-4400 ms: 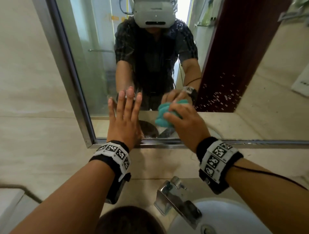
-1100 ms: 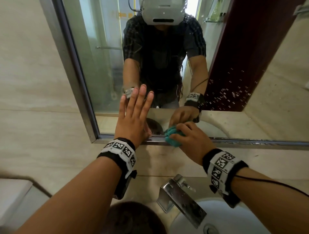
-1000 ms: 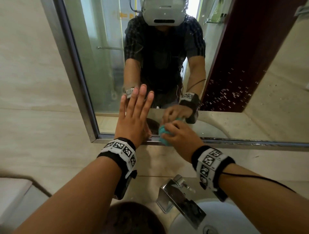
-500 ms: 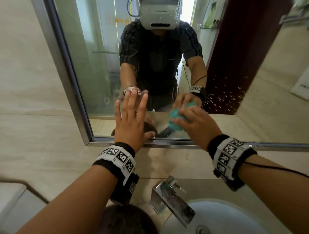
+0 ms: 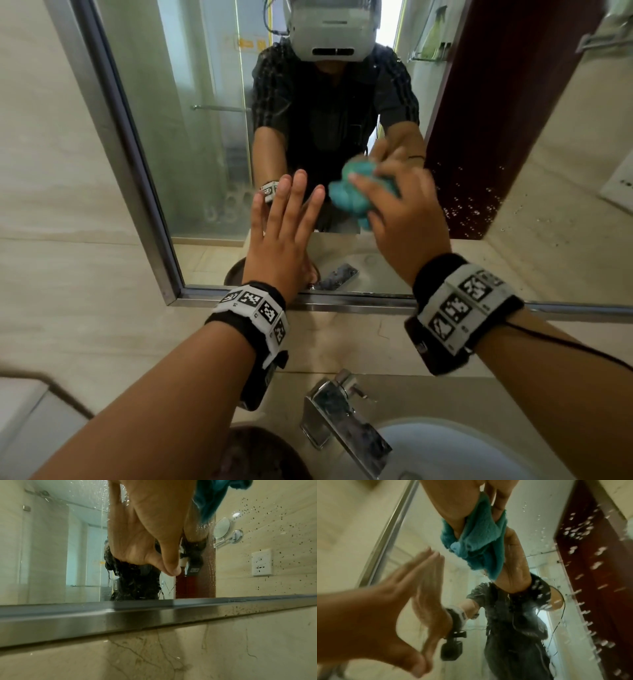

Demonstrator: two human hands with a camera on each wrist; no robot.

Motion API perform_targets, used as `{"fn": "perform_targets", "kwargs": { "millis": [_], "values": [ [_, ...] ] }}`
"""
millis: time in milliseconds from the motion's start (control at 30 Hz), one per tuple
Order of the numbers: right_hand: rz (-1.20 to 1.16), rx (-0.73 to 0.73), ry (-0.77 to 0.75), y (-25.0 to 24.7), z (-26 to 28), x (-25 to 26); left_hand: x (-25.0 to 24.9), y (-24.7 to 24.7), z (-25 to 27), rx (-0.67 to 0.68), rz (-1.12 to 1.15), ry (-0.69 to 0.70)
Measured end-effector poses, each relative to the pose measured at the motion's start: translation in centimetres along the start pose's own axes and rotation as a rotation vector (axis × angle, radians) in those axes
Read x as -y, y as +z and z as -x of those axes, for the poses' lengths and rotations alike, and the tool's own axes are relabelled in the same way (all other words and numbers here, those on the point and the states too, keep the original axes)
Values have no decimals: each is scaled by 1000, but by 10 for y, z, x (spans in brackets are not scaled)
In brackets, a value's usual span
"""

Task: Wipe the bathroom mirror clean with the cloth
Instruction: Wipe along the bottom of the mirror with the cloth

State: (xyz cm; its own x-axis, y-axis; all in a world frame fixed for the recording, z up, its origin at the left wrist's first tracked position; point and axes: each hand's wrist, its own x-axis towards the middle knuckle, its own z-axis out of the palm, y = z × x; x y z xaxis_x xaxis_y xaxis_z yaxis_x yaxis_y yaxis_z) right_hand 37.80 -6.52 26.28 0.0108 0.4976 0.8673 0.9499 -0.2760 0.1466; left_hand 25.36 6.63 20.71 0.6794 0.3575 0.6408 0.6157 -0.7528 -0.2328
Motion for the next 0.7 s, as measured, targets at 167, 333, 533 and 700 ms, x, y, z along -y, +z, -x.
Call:
{"fn": "perform_targets", "kwargs": {
  "millis": [167,333,533,700],
  "values": [
    [38,104,-40,18,28,15,1,-1,0,15,-22,-3],
    [43,311,-84,6,52,-5,0,-1,0,27,-4,-5],
    [-142,-127,258,-12,-34,12,2,4,0,-6,2,10],
    [-16,75,16,18,23,19,4,6,1,10,-11,28]
  ]
}}
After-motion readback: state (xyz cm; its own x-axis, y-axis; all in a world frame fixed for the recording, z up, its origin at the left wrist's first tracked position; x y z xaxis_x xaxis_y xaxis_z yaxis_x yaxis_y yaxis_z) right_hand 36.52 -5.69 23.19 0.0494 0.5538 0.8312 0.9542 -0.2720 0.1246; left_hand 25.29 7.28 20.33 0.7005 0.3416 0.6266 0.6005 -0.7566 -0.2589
